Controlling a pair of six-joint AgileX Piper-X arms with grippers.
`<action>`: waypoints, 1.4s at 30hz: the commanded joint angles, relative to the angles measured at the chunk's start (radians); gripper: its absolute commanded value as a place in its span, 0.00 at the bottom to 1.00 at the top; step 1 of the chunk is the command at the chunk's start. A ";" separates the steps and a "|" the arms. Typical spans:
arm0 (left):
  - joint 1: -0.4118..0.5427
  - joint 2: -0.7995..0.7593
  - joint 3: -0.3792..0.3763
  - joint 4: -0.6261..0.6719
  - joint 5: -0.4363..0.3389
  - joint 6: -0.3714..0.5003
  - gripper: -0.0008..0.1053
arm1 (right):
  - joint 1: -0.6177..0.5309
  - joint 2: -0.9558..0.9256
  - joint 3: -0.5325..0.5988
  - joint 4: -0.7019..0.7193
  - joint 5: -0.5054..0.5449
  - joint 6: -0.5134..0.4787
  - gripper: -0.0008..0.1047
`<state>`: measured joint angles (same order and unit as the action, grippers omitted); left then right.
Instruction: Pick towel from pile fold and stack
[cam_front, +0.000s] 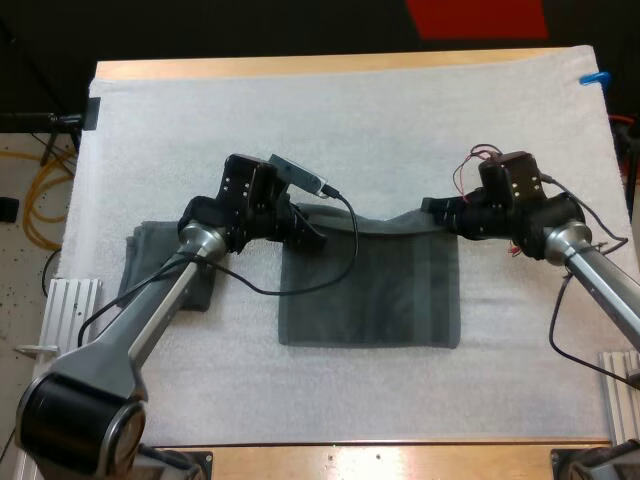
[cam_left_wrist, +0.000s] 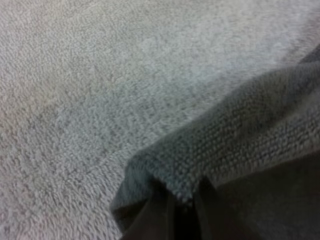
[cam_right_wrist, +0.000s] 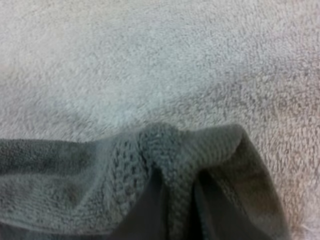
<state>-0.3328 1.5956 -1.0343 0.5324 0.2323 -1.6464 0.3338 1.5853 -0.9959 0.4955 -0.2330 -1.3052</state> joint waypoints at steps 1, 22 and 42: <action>0.006 0.004 -0.002 -0.025 0.009 -0.001 0.01 | -0.014 0.010 -0.005 -0.026 -0.017 0.014 0.01; 0.008 -0.102 -0.158 0.085 0.009 0.075 0.38 | -0.055 -0.056 -0.088 -0.198 -0.186 -0.036 0.62; 0.008 -0.761 -0.158 0.527 0.002 0.025 0.62 | -0.048 -0.709 -0.088 0.452 -0.009 -0.202 0.62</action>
<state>-0.3263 0.8343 -1.1868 1.0385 0.2384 -1.6067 0.2843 0.8753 -1.0763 0.9299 -0.2444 -1.4958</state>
